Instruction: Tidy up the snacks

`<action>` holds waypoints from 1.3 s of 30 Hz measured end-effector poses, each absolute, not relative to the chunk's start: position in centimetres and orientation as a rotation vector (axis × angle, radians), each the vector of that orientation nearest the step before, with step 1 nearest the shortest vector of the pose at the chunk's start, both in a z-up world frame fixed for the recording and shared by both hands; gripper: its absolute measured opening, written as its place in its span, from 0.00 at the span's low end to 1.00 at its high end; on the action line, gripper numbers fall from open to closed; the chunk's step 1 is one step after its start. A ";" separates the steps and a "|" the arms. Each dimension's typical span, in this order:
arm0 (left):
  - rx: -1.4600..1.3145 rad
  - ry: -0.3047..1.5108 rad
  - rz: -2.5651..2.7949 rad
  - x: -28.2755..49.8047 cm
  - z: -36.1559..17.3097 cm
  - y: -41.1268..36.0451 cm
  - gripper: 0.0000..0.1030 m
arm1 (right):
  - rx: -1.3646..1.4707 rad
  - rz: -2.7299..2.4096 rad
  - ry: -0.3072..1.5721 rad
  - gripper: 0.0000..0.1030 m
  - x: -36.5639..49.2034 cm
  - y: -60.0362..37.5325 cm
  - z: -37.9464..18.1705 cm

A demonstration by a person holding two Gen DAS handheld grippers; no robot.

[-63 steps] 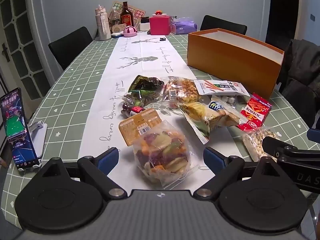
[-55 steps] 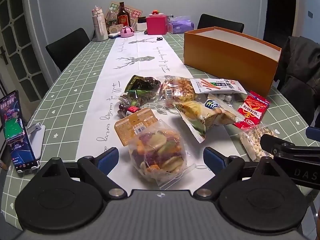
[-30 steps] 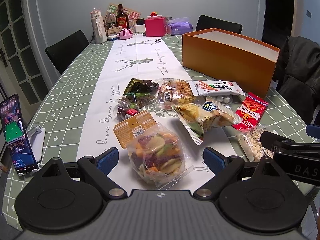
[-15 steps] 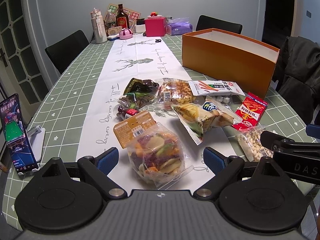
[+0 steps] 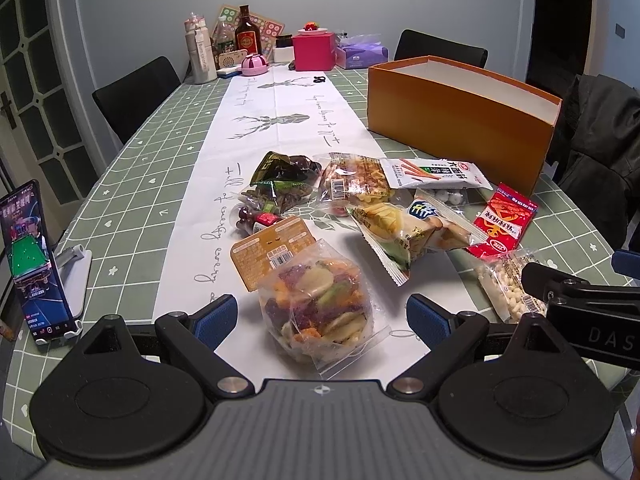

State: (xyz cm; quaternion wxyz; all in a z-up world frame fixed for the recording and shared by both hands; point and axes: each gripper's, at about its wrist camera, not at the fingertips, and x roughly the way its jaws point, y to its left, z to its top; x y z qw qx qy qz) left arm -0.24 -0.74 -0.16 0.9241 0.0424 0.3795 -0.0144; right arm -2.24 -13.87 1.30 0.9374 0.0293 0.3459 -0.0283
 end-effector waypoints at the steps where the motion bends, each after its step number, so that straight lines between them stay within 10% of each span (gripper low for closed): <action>1: 0.087 0.779 -0.030 -0.2 -0.2 -0.7 1.00 | 0.060 -0.058 0.706 0.97 -2.2 -13.9 1.3; 39: 0.074 0.788 -0.017 0.1 -0.7 0.0 1.00 | 0.063 -0.059 0.713 0.97 -2.2 -13.8 0.8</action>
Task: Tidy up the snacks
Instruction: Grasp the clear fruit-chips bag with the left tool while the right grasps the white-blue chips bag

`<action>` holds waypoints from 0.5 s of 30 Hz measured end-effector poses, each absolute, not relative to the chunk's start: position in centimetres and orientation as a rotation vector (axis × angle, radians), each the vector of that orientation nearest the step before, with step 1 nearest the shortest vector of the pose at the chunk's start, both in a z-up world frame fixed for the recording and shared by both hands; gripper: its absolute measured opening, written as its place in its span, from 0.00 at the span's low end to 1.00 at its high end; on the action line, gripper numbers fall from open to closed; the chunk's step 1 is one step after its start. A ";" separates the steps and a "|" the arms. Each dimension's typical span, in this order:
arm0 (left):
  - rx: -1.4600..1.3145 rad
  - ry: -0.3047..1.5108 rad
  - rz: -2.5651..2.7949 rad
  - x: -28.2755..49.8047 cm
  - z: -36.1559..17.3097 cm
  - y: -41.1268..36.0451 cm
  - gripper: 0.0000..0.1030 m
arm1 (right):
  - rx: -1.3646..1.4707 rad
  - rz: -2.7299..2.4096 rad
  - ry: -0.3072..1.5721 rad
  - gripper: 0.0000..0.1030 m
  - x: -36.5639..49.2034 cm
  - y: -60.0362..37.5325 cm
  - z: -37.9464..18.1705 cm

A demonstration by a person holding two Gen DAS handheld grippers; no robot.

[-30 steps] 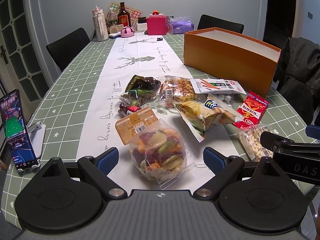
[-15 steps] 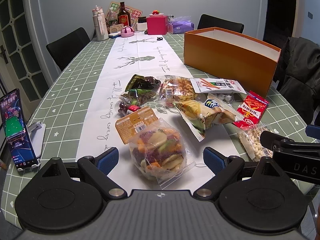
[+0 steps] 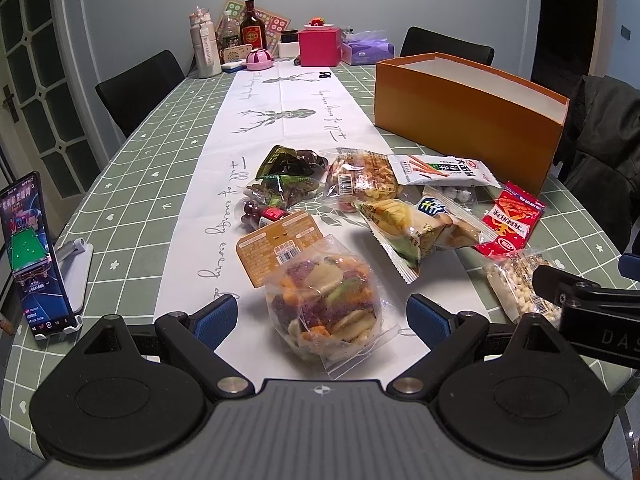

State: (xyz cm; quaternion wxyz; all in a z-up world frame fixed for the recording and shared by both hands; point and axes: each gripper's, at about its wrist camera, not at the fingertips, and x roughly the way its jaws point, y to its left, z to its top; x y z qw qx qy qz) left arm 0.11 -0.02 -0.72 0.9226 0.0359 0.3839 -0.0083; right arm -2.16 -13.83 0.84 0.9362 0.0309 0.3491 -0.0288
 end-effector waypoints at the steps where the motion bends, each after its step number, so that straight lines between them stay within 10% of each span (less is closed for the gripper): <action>1: 0.071 0.789 -0.013 0.3 -0.8 0.1 1.00 | 0.065 -0.055 0.713 0.97 -2.1 -13.9 0.9; 15: -0.055 0.841 0.026 4.0 -3.0 1.8 1.00 | 0.044 0.147 0.612 0.97 3.0 -14.0 0.5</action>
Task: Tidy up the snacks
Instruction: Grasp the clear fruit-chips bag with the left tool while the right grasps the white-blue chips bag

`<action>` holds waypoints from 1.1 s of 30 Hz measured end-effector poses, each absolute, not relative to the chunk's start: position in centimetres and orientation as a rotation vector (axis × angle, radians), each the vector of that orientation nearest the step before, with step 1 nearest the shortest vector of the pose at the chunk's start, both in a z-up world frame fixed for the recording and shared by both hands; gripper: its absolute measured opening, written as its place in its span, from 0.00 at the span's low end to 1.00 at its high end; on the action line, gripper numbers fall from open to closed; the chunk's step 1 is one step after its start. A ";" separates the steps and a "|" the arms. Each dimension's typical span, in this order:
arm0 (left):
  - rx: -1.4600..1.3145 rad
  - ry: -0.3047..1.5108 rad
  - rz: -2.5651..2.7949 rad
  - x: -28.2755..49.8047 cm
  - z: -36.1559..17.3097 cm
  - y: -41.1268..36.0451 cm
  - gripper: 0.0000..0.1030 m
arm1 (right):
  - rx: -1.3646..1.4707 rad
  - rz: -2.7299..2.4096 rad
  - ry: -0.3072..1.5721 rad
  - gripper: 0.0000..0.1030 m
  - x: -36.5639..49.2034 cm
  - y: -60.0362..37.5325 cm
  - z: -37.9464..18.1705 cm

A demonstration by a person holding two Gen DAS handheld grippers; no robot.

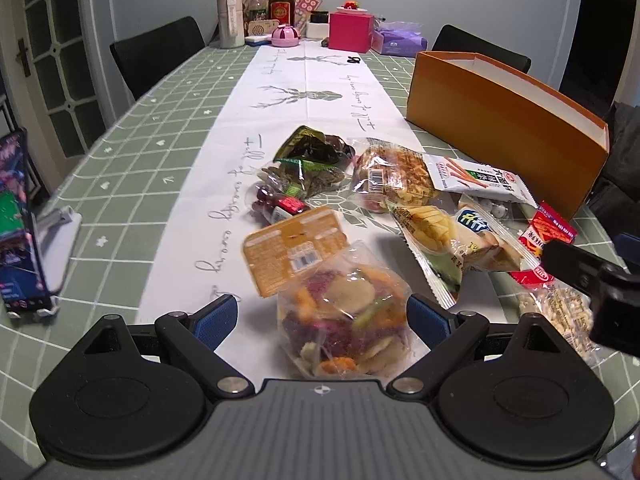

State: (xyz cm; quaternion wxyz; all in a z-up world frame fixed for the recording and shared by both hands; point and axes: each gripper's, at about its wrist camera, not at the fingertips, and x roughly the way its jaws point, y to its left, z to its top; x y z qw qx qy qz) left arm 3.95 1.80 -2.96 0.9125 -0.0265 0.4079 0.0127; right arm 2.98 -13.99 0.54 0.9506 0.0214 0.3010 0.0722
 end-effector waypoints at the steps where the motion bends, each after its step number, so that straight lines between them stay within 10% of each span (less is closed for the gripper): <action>1: -0.062 0.845 0.022 4.1 -3.2 1.7 1.00 | 0.057 0.152 0.621 0.97 3.7 -13.8 0.5; 33: -0.129 0.898 -0.012 6.7 -6.3 3.0 1.00 | 0.105 0.282 0.816 0.94 11.7 -10.2 -4.7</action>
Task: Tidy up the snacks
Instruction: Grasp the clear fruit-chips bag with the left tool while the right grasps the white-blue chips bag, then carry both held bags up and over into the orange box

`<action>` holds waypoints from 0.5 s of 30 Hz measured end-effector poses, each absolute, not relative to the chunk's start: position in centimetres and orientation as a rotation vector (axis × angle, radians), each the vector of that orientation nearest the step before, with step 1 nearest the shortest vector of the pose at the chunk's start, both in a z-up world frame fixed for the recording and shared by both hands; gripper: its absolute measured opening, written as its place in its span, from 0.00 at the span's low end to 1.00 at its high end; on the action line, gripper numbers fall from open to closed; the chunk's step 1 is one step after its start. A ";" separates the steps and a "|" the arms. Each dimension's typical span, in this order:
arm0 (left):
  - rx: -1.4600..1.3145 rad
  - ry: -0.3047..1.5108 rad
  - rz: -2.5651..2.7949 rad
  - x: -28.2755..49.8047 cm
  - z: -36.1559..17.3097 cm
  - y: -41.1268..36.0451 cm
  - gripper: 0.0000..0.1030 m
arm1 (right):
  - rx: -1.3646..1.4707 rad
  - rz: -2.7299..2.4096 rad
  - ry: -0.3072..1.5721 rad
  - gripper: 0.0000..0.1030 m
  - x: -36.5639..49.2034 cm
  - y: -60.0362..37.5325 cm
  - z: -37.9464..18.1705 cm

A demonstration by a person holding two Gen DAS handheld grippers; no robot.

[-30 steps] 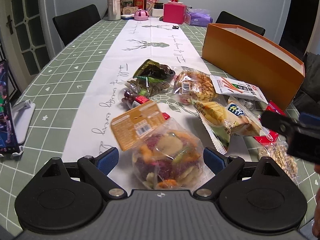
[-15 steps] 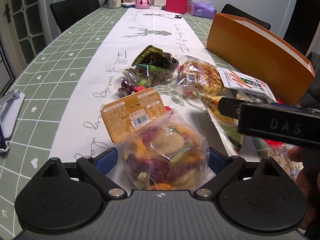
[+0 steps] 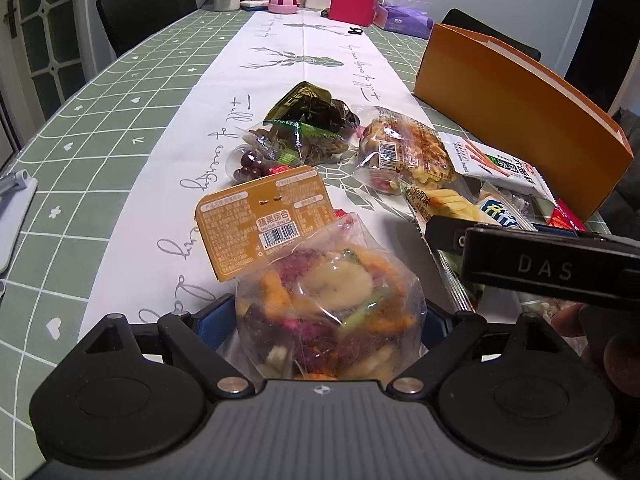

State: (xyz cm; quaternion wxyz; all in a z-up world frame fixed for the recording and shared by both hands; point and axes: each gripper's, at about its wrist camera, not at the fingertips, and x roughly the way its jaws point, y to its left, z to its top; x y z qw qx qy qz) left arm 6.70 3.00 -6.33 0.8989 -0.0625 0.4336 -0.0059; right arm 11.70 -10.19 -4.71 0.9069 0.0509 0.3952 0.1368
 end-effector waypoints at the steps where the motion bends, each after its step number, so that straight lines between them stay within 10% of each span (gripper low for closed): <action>1: -0.125 0.892 -0.011 6.6 -6.4 2.9 1.00 | 0.113 0.290 0.818 0.84 11.8 -10.3 -4.8; 15: -0.172 0.842 -0.042 6.0 -6.3 3.6 0.87 | 0.140 0.339 0.777 0.69 11.0 -11.3 -4.8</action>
